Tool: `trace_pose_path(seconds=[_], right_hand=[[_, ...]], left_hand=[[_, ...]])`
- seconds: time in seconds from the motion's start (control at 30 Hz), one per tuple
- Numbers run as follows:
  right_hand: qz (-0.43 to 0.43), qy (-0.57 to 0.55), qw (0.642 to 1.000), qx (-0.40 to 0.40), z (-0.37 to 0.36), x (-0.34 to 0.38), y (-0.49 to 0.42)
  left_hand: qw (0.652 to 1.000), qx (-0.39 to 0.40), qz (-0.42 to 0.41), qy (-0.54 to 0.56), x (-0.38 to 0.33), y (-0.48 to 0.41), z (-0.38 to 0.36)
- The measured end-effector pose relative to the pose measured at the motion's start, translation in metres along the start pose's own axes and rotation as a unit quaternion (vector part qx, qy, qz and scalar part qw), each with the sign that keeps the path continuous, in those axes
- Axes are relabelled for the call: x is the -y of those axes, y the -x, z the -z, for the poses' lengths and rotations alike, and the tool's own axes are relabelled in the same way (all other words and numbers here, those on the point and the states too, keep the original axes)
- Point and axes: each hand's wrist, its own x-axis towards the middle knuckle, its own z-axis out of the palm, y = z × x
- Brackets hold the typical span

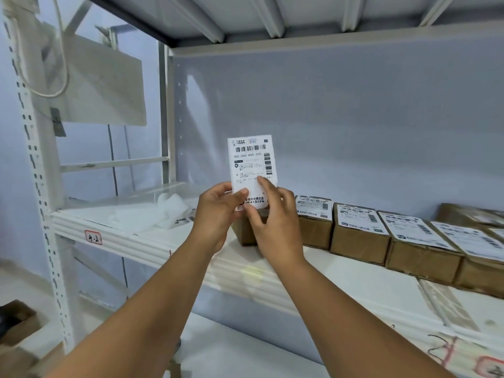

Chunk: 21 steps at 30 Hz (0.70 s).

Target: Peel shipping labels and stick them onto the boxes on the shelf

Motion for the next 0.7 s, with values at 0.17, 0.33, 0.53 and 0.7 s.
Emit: trace_pose_path(seconds=[0.17, 0.33, 0.53, 0.7], right_hand=[[-0.005, 0.007, 0.999, -0.041, 0.0039, 0.0015, -0.0008], [-0.032, -0.005, 0.998, -0.053, 0.0067, 0.0006, -0.0008], [-0.043, -0.009, 0.997, -0.062, 0.0071, 0.0009, -0.0014], [-0.052, -0.015, 0.996, -0.066, 0.0053, 0.0, -0.0024]], left_hand=[[0.999, -0.014, 0.016, 0.034, 0.0094, 0.0018, 0.0042], [0.994, 0.026, 0.064, 0.085, 0.0086, 0.0046, 0.0091], [0.995, 0.034, 0.075, 0.062, 0.0073, 0.0074, 0.011], [0.996, 0.03, 0.083, 0.031, 0.0096, 0.0051, 0.0104]])
